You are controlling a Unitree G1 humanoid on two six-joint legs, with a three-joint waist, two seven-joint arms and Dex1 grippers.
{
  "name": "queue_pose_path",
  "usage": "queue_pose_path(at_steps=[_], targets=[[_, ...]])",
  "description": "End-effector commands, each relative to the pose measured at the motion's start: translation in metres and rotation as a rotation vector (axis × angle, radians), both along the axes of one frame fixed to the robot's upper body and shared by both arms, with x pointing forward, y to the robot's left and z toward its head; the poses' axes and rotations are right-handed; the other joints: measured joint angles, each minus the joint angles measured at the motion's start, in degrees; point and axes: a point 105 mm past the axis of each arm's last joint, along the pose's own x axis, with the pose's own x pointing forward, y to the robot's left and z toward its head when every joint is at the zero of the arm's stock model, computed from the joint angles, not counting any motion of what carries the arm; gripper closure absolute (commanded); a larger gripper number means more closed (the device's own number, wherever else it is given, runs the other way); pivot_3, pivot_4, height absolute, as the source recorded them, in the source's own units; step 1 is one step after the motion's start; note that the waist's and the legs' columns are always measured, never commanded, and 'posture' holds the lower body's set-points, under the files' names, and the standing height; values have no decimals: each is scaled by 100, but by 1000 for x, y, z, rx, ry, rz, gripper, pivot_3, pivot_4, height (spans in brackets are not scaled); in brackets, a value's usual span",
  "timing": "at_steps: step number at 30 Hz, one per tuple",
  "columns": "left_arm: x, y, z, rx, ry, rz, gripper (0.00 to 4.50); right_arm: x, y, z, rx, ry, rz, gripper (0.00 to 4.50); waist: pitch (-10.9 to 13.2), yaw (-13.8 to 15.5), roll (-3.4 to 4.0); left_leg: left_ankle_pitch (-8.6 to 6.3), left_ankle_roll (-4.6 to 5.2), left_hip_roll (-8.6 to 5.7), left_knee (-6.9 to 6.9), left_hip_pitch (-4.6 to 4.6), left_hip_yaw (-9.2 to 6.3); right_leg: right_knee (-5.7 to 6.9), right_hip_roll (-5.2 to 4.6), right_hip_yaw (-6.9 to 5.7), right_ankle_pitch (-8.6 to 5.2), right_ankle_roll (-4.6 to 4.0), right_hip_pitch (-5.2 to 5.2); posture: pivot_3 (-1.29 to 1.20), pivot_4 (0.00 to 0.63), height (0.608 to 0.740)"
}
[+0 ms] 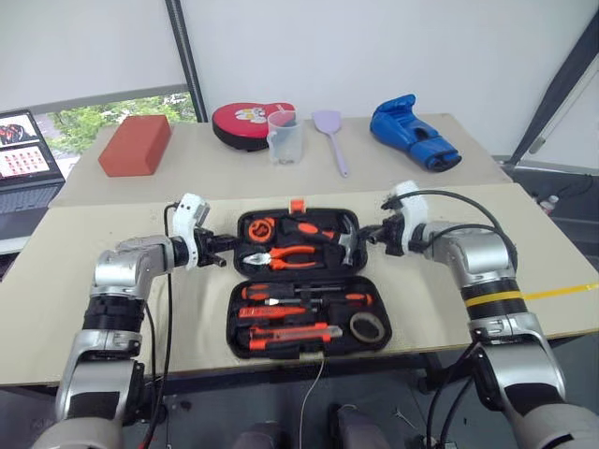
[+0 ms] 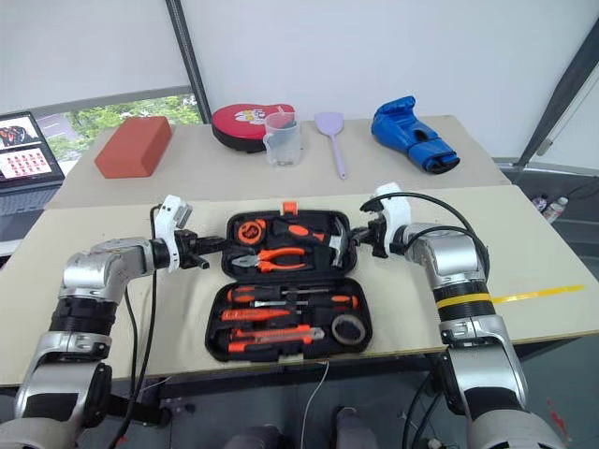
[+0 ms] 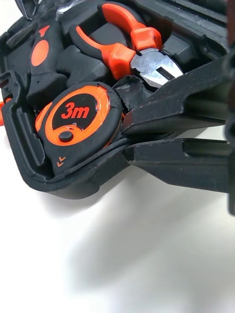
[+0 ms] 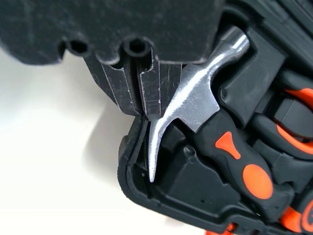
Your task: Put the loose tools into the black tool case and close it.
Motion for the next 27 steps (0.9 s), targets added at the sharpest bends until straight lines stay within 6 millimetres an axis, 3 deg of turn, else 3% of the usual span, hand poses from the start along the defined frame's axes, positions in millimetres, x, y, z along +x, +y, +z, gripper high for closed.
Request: queue_pose_path(at_steps=[1,4,6,10,14,16,20,23,25,27], targets=[[-5,-18,48,30,-299,-73,4496,-6,8,65,-8,-348,41,4500,0,-7,0,0,0,1,-2,-5,1,3,1,-1,0,-1,-11,0,150,740],[-9,-23,46,91,-376,-68,4496,-12,4,63,-108,-480,22,4500,-1,-33,0,1,1,3,-15,-22,4,12,1,-3,1,-2,-40,0,150,740],[-11,-23,32,184,-425,-64,4496,-19,5,53,-233,-587,36,4500,-1,-39,1,1,2,0,-29,-20,4,7,1,-6,1,-3,-43,0,150,740],[-19,-19,-4,281,-431,-58,4496,-32,8,19,-314,-637,71,4500,-11,-49,4,0,2,-7,-40,9,11,2,0,-31,1,-3,-33,0,150,740],[-35,-10,-7,221,-409,-22,4496,-50,-4,-3,-318,-622,84,4500,-17,-38,6,-1,1,-3,-53,65,11,-19,3,-15,1,-4,29,0,150,740],[-46,1,2,178,-389,4,3781,-62,-14,-1,-305,-611,81,3800,-17,-34,7,-9,0,5,-69,120,10,-55,13,3,-4,-4,83,0,150,740],[-80,23,17,66,-209,-42,2385,-87,-38,11,-249,-496,126,2562,-9,-37,6,-13,-4,11,-64,115,11,-50,23,11,-3,-2,77,0,150,740],[-111,40,25,-8,-14,-139,1293,-113,-51,10,-198,-335,232,2505,-1,-37,7,-8,14,12,-62,100,11,-33,26,14,-5,-4,53,0,150,740],[-118,52,25,-5,61,-147,1293,-129,-52,2,-191,-238,312,2505,-2,-27,8,-13,22,11,-64,107,11,-22,27,13,-12,-9,54,0,150,740],[-109,66,19,76,70,-108,1293,-142,-50,-11,-216,-154,395,2505,-2,14,9,-17,25,12,-66,124,9,-30,26,7,-23,-6,75,0,150,740]])
